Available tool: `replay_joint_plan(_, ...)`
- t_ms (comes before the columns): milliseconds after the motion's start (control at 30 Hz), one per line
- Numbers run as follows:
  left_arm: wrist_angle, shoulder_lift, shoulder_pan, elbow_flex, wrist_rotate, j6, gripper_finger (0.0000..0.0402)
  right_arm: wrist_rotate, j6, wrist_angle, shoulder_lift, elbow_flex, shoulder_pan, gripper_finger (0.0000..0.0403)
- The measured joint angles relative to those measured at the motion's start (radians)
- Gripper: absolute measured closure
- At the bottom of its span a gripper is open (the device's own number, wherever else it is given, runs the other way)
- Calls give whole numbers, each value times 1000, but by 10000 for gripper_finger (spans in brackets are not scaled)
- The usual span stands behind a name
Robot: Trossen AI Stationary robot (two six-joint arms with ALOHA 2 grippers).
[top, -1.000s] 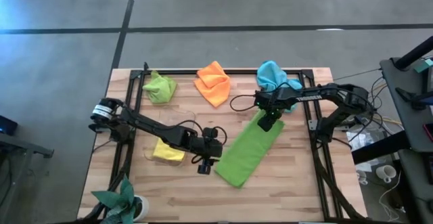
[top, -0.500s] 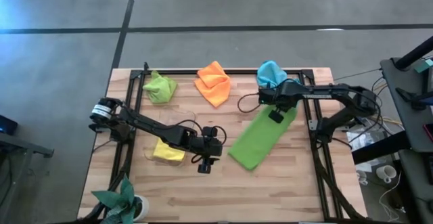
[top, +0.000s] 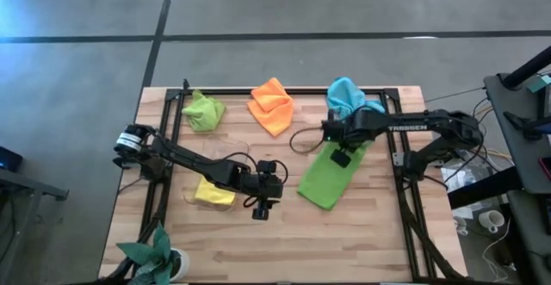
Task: Fold microfiber towels
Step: Fold the right green microfiber towel on the table
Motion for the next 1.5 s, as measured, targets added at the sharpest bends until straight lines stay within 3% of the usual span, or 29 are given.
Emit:
replay_joint_plan(333, 1, -1, 1, 0, 0, -1, 224, -68, 152, 3, 14, 89, 211, 394)
replay_joint_plan(667, -7, -2, -1, 0, 5, -26, 224, -176, 139, 81, 145, 93, 292, 394)
replay_joint_plan(1200, -8, -4, -2, 0, 2, -26, 224, -374, 84, 269, 283, 107, 325, 394)
replay_joint_plan(1500, -12, -4, -2, 0, 1, -26, 224, -388, 82, 278, 284, 122, 327, 394)
